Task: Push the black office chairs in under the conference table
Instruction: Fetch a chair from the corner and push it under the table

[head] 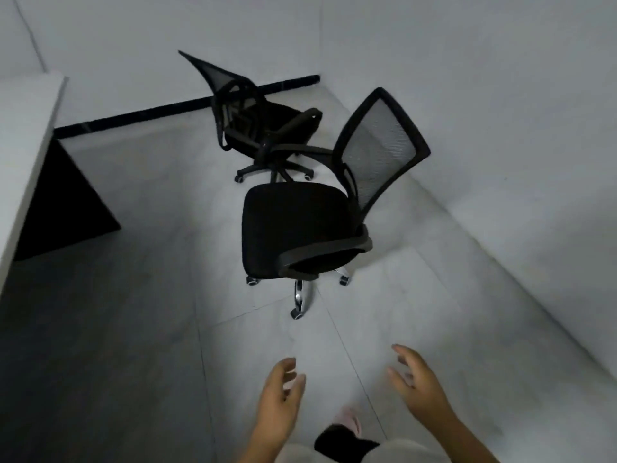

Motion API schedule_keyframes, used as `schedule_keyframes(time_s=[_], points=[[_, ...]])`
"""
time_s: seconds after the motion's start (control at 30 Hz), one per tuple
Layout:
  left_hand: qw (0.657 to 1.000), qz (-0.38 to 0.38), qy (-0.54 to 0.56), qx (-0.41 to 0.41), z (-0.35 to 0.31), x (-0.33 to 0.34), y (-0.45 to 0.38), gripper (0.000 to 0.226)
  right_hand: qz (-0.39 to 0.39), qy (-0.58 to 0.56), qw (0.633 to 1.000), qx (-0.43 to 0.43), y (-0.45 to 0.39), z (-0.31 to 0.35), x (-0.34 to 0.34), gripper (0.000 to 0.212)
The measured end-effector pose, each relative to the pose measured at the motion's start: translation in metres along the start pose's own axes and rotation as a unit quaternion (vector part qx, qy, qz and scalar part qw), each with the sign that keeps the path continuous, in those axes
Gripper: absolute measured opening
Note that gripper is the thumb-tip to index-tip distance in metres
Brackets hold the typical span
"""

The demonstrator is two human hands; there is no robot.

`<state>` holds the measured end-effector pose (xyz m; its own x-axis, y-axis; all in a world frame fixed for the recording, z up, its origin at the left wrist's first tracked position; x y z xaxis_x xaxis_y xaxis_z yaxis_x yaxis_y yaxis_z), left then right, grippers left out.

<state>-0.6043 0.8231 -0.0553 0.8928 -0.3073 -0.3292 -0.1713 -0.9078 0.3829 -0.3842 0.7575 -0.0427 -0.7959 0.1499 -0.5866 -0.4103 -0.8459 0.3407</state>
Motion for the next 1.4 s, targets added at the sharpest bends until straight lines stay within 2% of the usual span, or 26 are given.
schedule_keyframes(time_s=[0.17, 0.4, 0.67, 0.77, 0.87, 0.93, 1.0, 1.2, 1.3, 1.4], points=[[0.997, 0.049, 0.001, 0.057, -0.062, 0.049, -0.069, 0.021, -0.079, -0.089, 0.991, 0.063, -0.047, -0.024, -0.067, 0.041], [0.989, 0.141, -0.035, 0.017, -0.114, 0.131, -0.186, 0.023, -0.174, -0.177, 0.945, 0.211, -0.095, -0.085, -0.124, 0.043], [0.945, 0.29, -0.059, 0.141, -0.258, 0.287, -0.307, 0.027, -0.296, -0.18, 0.92, 0.183, -0.225, -0.079, -0.251, 0.041], [0.94, 0.297, -0.063, 0.153, -0.284, 0.348, -0.337, 0.025, -0.322, -0.203, 0.897, 0.224, -0.248, -0.1, -0.28, 0.043], [0.943, 0.303, -0.061, 0.124, -0.295, 0.401, -0.36, 0.028, -0.313, -0.235, 0.875, 0.284, -0.273, -0.13, -0.306, 0.047], [0.952, 0.284, -0.06, 0.099, -0.304, 0.433, -0.378, 0.031, -0.283, -0.234, 0.878, 0.306, -0.299, -0.148, -0.336, 0.048], [0.964, 0.244, -0.057, 0.089, -0.321, 0.465, -0.399, 0.03, -0.251, -0.208, 0.898, 0.295, -0.335, -0.167, -0.38, 0.048], [0.995, 0.081, 0.031, 0.051, -0.392, 0.524, -0.442, 0.028, -0.164, -0.069, 0.976, 0.125, -0.481, -0.174, -0.532, 0.051], [0.997, 0.01, 0.067, 0.028, -0.412, 0.527, -0.452, 0.024, -0.114, -0.03, 0.991, 0.057, -0.556, -0.156, -0.567, 0.05], [0.994, -0.065, 0.086, -0.015, -0.409, 0.52, -0.463, 0.022, -0.047, -0.024, 0.998, 0.022, -0.62, -0.138, -0.567, 0.047]])
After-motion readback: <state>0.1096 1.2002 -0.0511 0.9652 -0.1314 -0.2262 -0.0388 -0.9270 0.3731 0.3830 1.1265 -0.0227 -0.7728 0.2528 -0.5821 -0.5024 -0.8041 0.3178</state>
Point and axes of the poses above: each hand's wrist, its own y-axis away from the middle knuckle, its own x-axis out of the palm, z = x × y, the point moved 2 cm from there along -y, towards the middle knuckle, and after that the axes turned 2 degrees about y, right-handed, at the moved point
